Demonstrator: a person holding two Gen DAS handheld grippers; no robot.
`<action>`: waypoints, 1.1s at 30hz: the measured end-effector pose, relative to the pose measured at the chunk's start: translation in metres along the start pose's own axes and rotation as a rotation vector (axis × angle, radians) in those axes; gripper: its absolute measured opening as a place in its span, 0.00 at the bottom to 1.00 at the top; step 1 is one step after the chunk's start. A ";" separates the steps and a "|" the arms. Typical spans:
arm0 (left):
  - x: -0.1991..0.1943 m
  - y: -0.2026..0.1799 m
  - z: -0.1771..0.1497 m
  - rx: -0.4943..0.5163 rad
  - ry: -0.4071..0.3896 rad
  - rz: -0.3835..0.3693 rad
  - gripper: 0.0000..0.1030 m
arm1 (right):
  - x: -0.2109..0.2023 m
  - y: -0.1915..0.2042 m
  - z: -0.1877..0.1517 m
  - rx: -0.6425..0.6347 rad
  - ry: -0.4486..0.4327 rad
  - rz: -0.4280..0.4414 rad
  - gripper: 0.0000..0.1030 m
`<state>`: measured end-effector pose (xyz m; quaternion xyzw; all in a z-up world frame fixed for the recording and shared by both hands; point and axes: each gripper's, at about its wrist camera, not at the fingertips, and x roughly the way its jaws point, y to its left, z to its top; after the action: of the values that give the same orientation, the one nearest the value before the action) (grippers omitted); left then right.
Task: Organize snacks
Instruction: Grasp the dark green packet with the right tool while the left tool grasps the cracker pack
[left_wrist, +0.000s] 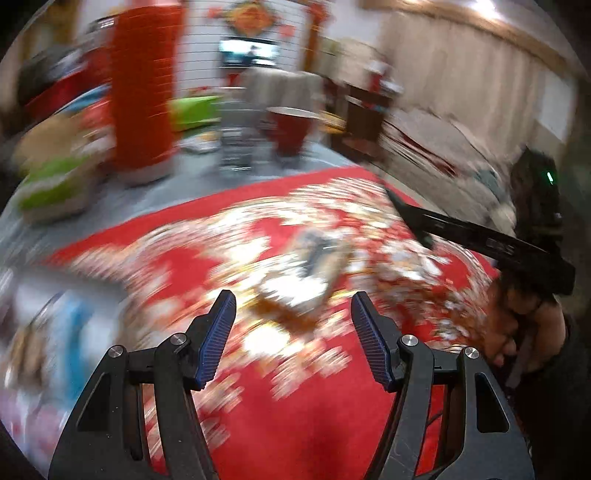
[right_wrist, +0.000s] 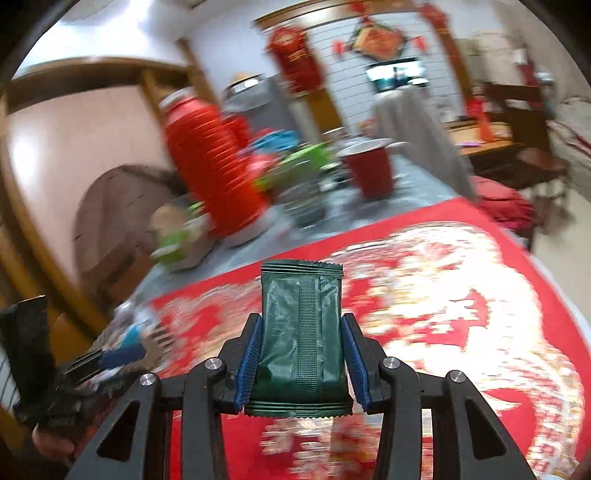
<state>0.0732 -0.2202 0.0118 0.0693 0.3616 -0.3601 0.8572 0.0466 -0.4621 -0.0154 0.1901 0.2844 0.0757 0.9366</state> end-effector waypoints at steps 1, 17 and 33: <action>0.011 -0.008 0.008 0.046 0.016 -0.016 0.63 | -0.001 -0.002 -0.001 0.000 -0.008 -0.012 0.40; 0.092 -0.005 0.039 0.130 0.214 -0.027 0.63 | -0.006 0.001 0.002 -0.003 -0.039 0.005 0.40; 0.094 -0.016 0.024 0.149 0.169 0.040 0.53 | -0.004 -0.001 0.000 -0.007 -0.042 -0.021 0.40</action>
<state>0.1214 -0.2942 -0.0319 0.1704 0.4035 -0.3617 0.8230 0.0432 -0.4640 -0.0139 0.1853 0.2664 0.0631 0.9438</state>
